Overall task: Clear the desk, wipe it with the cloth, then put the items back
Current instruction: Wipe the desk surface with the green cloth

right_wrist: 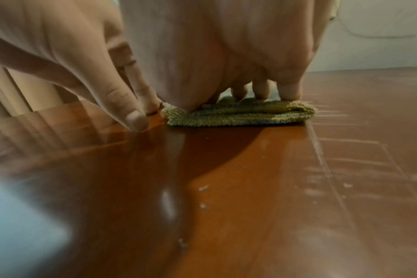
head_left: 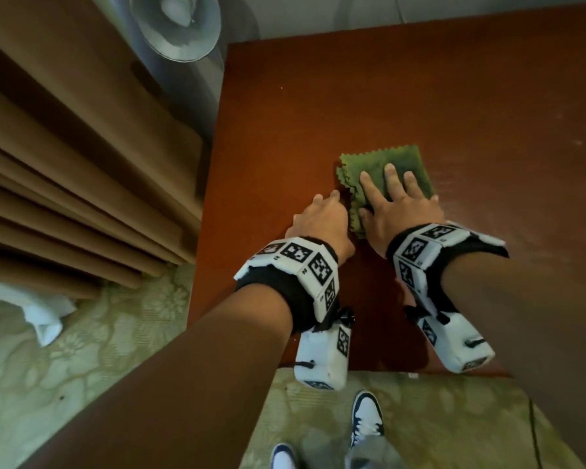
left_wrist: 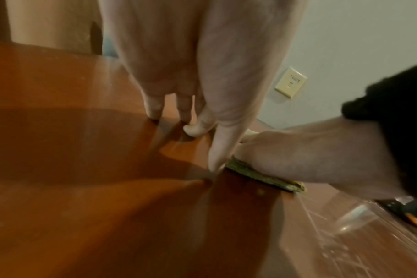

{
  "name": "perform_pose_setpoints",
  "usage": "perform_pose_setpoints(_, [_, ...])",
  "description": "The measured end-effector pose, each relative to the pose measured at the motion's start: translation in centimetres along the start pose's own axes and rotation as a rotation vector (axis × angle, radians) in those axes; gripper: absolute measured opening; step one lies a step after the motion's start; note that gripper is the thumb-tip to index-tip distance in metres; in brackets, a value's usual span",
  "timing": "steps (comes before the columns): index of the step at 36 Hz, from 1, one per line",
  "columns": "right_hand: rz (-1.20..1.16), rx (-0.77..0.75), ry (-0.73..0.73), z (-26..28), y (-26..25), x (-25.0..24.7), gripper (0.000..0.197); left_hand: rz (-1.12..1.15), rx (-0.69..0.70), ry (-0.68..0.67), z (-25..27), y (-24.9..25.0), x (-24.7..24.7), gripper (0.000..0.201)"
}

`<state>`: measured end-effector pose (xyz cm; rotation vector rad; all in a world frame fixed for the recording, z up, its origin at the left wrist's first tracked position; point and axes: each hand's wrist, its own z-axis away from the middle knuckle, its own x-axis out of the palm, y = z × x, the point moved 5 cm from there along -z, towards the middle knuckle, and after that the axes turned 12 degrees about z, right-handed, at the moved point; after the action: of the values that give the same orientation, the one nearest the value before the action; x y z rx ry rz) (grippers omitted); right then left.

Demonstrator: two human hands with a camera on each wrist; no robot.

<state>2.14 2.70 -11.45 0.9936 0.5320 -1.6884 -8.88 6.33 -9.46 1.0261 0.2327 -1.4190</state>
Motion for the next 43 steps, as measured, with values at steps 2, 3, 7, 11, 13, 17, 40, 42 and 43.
perform_pose_setpoints(2, [-0.004, 0.004, -0.001, 0.6, 0.1, 0.5, 0.061, -0.023, -0.001, 0.007, 0.4, -0.1, 0.4, 0.097])
perform_pose_setpoints(3, [-0.008, 0.002, -0.001, 1.2, 0.3, 0.9, 0.061, -0.041, 0.008, 0.012, 0.6, -0.1, 0.7, 0.094])
perform_pose_setpoints(7, [-0.019, 0.009, 0.012, 5.1, 1.6, 3.7, 0.060, -0.120, 0.086, 0.070, 1.5, -0.3, 2.3, 0.082])
perform_pose_setpoints(11, [-0.050, 0.064, 0.035, 9.5, 2.7, 6.9, 0.060, -0.165, 0.074, 0.035, 2.9, 0.0, 4.1, 0.082])
perform_pose_setpoints(13, [-0.066, 0.093, 0.048, 11.3, 3.2, 8.3, 0.060, -0.175, 0.059, 0.026, 3.3, 0.3, 4.7, 0.081])
perform_pose_setpoints(17, [-0.064, 0.102, 0.023, 12.7, 3.7, 9.6, 0.060, -0.196, 0.044, 0.013, 3.2, 0.3, 5.2, 0.081])
perform_pose_setpoints(40, [0.058, -0.005, 0.016, -0.6, 7.1, 0.8, 0.060, -0.092, -0.065, -0.054, -3.8, 5.6, 2.3, 0.096])
perform_pose_setpoints(42, [0.069, -0.027, 0.031, -1.4, 7.3, 0.3, 0.060, -0.088, -0.077, -0.062, -3.9, 5.7, 2.4, 0.099])
perform_pose_setpoints(43, [0.075, -0.035, 0.036, -1.6, 7.4, 0.2, 0.059, -0.089, -0.080, -0.063, -3.9, 5.6, 2.3, 0.101])
